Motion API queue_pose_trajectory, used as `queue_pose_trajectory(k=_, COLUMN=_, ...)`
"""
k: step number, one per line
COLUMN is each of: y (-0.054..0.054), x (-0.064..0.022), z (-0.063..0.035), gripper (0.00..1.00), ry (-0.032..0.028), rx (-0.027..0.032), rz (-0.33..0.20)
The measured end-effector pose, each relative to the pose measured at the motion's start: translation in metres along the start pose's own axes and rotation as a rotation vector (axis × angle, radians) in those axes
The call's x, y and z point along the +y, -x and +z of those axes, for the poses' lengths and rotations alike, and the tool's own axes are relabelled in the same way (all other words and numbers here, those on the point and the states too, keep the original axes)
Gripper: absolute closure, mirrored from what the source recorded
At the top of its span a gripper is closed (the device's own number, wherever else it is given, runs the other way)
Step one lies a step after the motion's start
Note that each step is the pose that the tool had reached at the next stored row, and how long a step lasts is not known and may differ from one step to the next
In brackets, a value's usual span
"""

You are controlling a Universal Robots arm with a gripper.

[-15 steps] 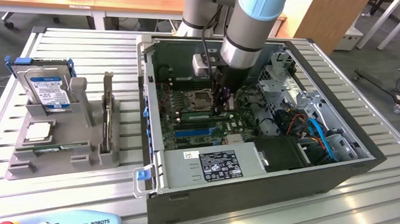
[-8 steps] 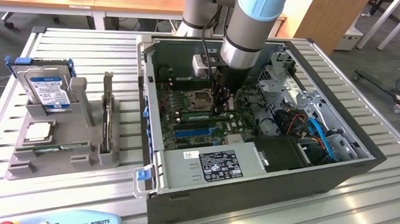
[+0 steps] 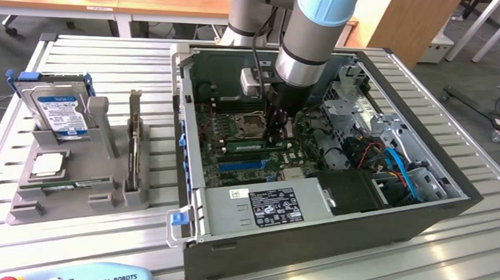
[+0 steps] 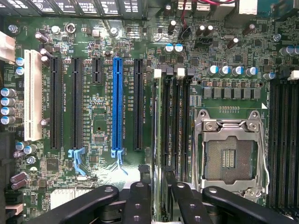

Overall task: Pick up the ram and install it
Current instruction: 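Insert the ram into the slot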

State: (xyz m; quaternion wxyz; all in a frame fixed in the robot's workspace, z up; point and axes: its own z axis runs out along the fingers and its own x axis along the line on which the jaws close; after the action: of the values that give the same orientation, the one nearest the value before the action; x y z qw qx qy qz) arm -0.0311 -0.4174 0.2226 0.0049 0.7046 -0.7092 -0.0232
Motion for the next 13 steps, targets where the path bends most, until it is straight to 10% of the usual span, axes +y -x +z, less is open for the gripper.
queue_pose_trajectory(k=13, y=0.001, x=0.001, z=-0.0254, gripper=0.75, ry=-0.0001, rx=0.0, rz=0.0)
